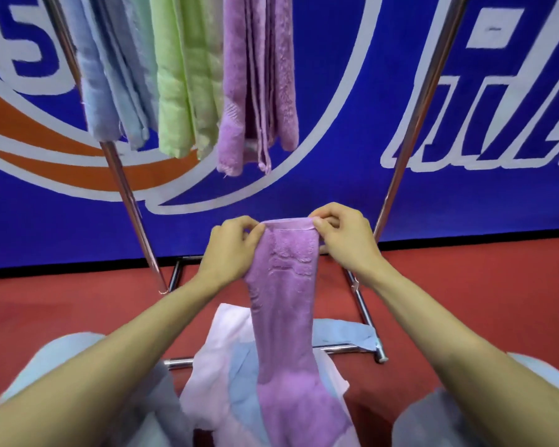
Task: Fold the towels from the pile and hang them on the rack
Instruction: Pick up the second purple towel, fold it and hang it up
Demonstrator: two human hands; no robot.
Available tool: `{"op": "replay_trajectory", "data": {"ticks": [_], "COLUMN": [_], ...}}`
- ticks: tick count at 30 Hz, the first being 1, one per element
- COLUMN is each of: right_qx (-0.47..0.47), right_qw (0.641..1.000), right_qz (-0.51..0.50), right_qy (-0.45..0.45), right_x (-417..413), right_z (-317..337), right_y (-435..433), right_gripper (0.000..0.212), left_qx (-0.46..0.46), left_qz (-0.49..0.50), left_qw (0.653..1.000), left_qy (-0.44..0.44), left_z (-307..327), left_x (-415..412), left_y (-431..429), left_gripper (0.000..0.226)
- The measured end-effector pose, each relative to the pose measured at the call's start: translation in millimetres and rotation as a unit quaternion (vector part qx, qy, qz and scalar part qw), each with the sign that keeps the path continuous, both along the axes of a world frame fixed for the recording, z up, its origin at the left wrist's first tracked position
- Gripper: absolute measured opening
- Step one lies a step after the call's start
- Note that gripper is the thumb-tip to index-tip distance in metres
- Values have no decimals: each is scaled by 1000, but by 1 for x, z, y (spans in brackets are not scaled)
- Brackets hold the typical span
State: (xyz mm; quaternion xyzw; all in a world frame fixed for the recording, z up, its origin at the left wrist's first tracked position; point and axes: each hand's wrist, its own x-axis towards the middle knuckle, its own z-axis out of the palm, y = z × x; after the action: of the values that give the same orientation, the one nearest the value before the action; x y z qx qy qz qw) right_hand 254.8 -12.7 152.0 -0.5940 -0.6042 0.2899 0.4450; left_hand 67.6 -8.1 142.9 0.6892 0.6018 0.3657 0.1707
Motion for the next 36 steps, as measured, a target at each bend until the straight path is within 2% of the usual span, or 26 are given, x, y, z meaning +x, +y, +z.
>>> {"op": "replay_trajectory", "data": {"ticks": [6, 9, 15, 22, 29, 34, 36], "right_qx": [0, 20, 40, 50, 62, 58, 67], "right_qw": [999, 998, 995, 991, 987, 983, 982], "right_qz": [36, 45, 62, 84, 107, 147, 147], "right_qy": [-28, -32, -68, -89, -106, -90, -101], "right_x": [-7, -12, -17, -20, -20, -18, -16], "right_z": [-31, -30, -29, -32, -33, -32, -32], "right_y": [-1, -3, -14, -21, -24, -26, -25], "right_gripper": [15, 11, 10, 9, 11, 31, 30], "left_qx": [-81, -94, -147, -165, -193, -209, -215], "left_qz": [55, 43, 28, 19, 12, 0, -6], "left_qw": [986, 970, 932, 914, 877, 855, 846], "left_qy": [-134, -222, -331, -370, -440, -475, -487], "left_z": [-34, -35, -32, -30, -26, -21, -20], "left_x": [12, 17, 23, 25, 28, 26, 25], "left_y": [7, 10, 1, -1, -5, -7, -8], "left_gripper": [26, 27, 17, 25, 34, 39, 38]}}
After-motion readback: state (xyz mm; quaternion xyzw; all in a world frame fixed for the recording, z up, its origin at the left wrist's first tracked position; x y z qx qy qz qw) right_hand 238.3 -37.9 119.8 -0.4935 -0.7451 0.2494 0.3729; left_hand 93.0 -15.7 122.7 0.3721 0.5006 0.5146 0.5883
